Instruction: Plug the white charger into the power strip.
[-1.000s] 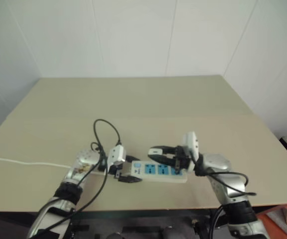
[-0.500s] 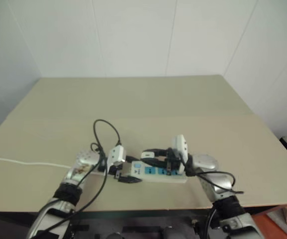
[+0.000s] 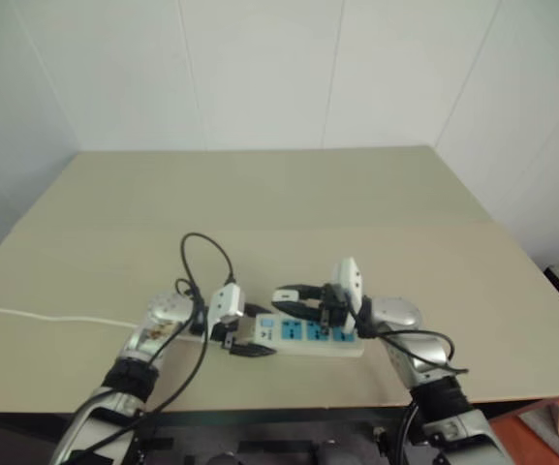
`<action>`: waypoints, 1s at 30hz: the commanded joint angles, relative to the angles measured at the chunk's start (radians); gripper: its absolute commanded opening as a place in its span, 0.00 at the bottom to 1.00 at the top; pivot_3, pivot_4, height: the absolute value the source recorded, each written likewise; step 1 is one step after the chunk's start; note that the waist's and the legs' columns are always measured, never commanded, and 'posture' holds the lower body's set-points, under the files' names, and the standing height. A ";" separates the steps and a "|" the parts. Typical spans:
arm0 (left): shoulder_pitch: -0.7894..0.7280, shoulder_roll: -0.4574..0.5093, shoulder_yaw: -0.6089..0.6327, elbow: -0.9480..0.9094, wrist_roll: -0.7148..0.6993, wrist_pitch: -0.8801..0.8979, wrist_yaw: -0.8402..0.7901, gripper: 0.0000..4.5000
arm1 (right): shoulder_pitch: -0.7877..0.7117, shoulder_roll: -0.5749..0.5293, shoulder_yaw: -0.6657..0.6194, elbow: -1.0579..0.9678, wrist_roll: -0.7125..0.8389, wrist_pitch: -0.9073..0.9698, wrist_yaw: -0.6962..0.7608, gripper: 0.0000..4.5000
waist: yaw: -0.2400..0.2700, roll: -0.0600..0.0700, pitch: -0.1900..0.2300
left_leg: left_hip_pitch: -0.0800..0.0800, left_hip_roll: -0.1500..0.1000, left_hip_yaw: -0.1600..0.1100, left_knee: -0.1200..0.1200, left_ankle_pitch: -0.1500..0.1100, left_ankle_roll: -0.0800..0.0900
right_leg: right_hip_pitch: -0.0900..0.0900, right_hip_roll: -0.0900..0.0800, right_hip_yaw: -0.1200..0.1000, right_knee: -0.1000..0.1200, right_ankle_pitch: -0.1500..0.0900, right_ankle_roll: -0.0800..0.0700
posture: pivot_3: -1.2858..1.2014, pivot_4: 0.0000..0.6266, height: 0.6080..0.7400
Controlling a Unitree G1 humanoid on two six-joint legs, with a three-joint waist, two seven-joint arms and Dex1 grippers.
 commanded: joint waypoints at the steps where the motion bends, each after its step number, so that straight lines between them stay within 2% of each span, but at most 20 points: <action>1: 0.041 0.030 -0.043 0.028 0.048 0.017 -0.008 0.73 | -0.004 -0.001 0.013 -0.035 -0.004 0.014 -0.009 0.26 | 0.000 0.000 0.000 | 0.000 0.000 0.000 0.000 0.000 0.000 | 0.000 0.000 0.000 0.000 0.000 0.000 | 0.52 0.24 1.00; 17: 0.023 0.024 -0.050 0.038 0.052 0.021 -0.008 0.73 | 0.023 -0.007 0.051 -0.030 -0.019 -0.017 0.005 0.26 | 0.000 0.000 0.000 | 0.000 0.000 0.000 0.000 0.000 0.000 | 0.000 0.000 0.000 0.000 0.000 0.000 | 0.52 0.24 1.00; 30: 0.055 0.041 -0.056 -0.003 0.046 0.038 -0.010 0.73 | 0.067 -0.055 0.046 0.000 -0.037 -0.037 0.021 0.26 | 0.003 0.000 0.000 | 0.006 0.000 0.000 -0.001 0.000 0.000 | 0.007 0.000 0.000 -0.002 -0.001 0.001 | 0.52 0.24 1.00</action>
